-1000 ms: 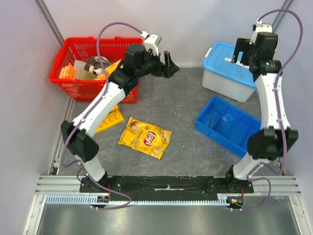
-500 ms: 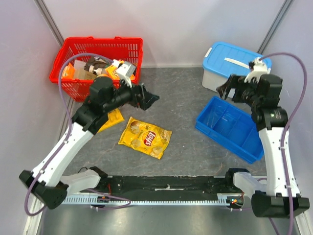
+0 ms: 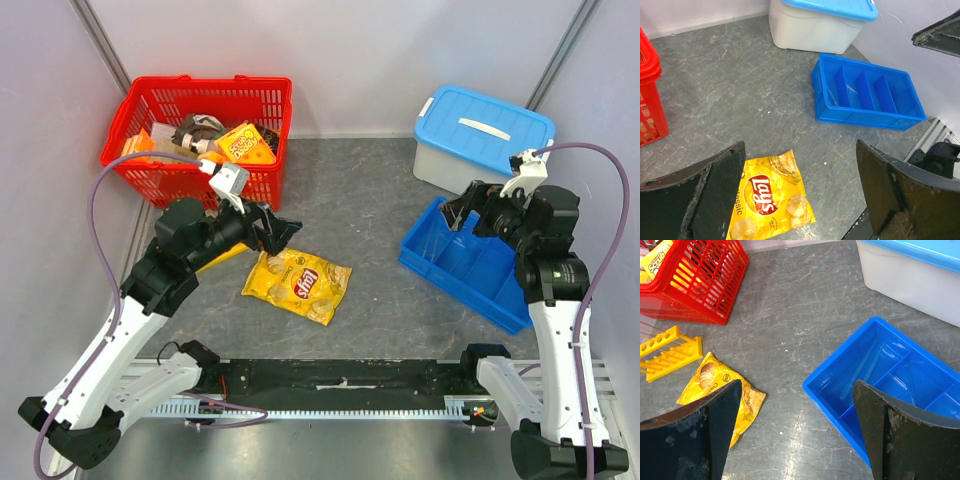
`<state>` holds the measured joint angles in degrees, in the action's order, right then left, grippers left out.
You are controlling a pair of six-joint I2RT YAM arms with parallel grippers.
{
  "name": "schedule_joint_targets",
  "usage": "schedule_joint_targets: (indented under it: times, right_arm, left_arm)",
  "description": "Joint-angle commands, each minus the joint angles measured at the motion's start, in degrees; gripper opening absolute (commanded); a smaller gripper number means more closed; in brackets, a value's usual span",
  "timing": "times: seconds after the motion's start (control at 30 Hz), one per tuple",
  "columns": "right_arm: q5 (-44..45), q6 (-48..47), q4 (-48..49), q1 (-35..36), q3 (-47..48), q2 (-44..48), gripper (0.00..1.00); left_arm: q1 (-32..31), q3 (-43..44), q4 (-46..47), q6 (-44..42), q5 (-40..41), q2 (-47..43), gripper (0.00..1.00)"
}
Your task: Organize the chemistry lab equipment
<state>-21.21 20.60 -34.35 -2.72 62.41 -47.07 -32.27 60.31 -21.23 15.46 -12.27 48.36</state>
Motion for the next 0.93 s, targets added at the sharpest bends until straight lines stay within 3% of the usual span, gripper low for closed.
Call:
schedule_joint_targets:
  times: [0.0,0.9]
  right_arm:
    - [-1.55,0.58,0.60,0.08,2.01,-0.04,0.98]
    - [-1.55,1.64,0.60,0.08,1.92,0.75,0.98]
  left_arm:
    - [-0.25,-0.46,0.40,-1.40,1.46,-0.90,0.96]
    - [-0.16,-1.08,0.05,-0.96,2.34,-3.27,0.96]
